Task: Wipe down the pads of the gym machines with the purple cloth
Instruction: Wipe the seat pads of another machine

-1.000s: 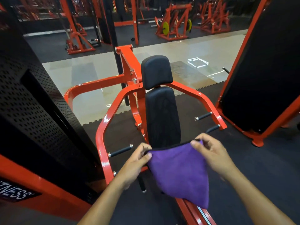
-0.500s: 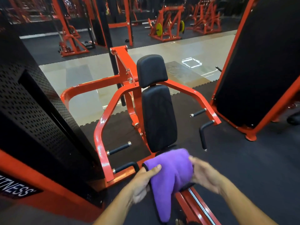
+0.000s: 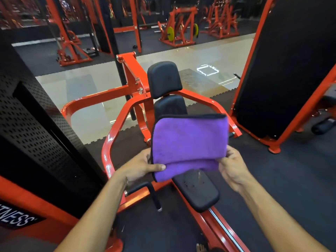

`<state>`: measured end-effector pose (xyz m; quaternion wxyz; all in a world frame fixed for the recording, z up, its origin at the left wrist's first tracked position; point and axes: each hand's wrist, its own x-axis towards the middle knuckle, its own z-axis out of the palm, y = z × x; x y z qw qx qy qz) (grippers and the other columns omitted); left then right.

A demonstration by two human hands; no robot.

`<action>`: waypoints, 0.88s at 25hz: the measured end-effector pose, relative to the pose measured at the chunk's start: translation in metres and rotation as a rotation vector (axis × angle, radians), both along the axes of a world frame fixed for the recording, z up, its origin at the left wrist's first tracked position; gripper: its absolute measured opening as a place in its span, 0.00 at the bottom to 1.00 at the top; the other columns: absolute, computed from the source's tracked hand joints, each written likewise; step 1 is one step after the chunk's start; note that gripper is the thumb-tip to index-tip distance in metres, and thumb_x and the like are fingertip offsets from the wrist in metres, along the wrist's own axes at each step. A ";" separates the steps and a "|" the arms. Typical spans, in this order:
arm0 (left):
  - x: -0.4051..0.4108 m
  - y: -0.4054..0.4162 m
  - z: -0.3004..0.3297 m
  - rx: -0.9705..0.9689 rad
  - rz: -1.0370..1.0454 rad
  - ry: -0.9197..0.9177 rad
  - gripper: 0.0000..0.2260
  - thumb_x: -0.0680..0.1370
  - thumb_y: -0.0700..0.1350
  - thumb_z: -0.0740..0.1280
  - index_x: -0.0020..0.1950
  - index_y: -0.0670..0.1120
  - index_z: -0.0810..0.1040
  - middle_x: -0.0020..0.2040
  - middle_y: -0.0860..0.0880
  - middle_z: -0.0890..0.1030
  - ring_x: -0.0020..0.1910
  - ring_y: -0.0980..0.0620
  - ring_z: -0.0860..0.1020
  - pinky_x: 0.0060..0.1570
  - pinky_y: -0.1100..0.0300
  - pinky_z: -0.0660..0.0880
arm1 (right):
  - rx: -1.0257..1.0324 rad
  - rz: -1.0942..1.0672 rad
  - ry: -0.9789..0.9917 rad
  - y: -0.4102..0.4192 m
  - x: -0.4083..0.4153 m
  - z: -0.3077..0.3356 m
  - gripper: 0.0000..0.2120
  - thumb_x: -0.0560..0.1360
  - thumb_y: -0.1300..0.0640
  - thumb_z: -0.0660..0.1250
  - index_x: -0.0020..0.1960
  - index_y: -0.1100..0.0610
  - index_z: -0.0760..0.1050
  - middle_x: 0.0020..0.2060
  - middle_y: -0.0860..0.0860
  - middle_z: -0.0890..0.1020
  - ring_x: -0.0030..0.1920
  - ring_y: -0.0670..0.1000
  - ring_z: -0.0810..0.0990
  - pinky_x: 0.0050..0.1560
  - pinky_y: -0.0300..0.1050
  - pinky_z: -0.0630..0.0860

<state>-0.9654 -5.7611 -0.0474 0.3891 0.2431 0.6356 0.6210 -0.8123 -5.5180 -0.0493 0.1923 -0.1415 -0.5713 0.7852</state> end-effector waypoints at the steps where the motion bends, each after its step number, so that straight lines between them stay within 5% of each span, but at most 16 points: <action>1: -0.002 0.000 0.009 -0.029 -0.010 0.108 0.19 0.75 0.28 0.72 0.65 0.41 0.79 0.59 0.46 0.86 0.59 0.51 0.83 0.56 0.59 0.80 | 0.045 0.000 -0.006 0.000 0.001 0.005 0.08 0.72 0.68 0.71 0.42 0.55 0.84 0.45 0.54 0.87 0.45 0.55 0.85 0.42 0.48 0.84; 5: 0.005 0.001 0.001 -0.067 0.063 0.274 0.08 0.77 0.24 0.67 0.49 0.35 0.77 0.55 0.42 0.86 0.56 0.46 0.85 0.53 0.56 0.81 | 0.117 -0.058 -0.109 0.002 0.002 -0.008 0.09 0.79 0.70 0.66 0.53 0.58 0.76 0.48 0.56 0.86 0.43 0.50 0.83 0.36 0.40 0.77; 8: 0.011 -0.001 -0.026 -0.045 0.114 0.310 0.16 0.69 0.17 0.61 0.42 0.38 0.70 0.54 0.39 0.86 0.55 0.43 0.84 0.53 0.48 0.80 | 0.226 0.044 -0.302 0.005 0.005 -0.030 0.09 0.83 0.62 0.60 0.56 0.56 0.79 0.50 0.55 0.86 0.48 0.53 0.82 0.44 0.47 0.79; 11: 0.016 -0.007 -0.049 -0.106 0.101 0.494 0.22 0.65 0.18 0.58 0.39 0.46 0.72 0.53 0.45 0.86 0.56 0.46 0.83 0.56 0.48 0.78 | -0.007 0.129 -0.519 -0.006 0.010 -0.052 0.17 0.85 0.51 0.55 0.56 0.55 0.81 0.56 0.57 0.84 0.54 0.57 0.82 0.61 0.59 0.77; 15: 0.021 -0.018 -0.068 -0.165 0.083 0.657 0.21 0.60 0.26 0.56 0.37 0.52 0.71 0.49 0.52 0.83 0.52 0.49 0.82 0.52 0.55 0.77 | -0.321 0.179 -0.550 -0.028 0.021 -0.074 0.29 0.83 0.42 0.50 0.57 0.61 0.82 0.54 0.59 0.84 0.52 0.57 0.83 0.52 0.50 0.75; 17: 0.023 -0.027 -0.075 -0.157 0.076 0.643 0.20 0.58 0.30 0.54 0.37 0.53 0.71 0.48 0.53 0.81 0.52 0.50 0.81 0.51 0.59 0.75 | -0.446 0.247 -0.499 -0.036 0.025 -0.084 0.34 0.82 0.36 0.49 0.63 0.61 0.81 0.59 0.60 0.83 0.57 0.59 0.82 0.59 0.53 0.74; 19: 0.023 -0.034 -0.083 -0.166 0.060 0.631 0.19 0.57 0.31 0.53 0.37 0.53 0.72 0.48 0.52 0.81 0.52 0.50 0.81 0.52 0.59 0.75 | -0.366 0.281 -0.499 -0.041 0.024 -0.093 0.30 0.80 0.35 0.60 0.67 0.58 0.78 0.62 0.57 0.83 0.64 0.57 0.81 0.67 0.55 0.72; 22: 0.025 -0.038 -0.095 -0.246 0.013 0.603 0.18 0.60 0.32 0.57 0.39 0.53 0.73 0.49 0.52 0.80 0.54 0.49 0.81 0.52 0.51 0.77 | -0.022 0.247 -0.550 -0.049 0.019 -0.101 0.21 0.76 0.50 0.74 0.66 0.56 0.78 0.55 0.50 0.86 0.57 0.52 0.85 0.59 0.50 0.79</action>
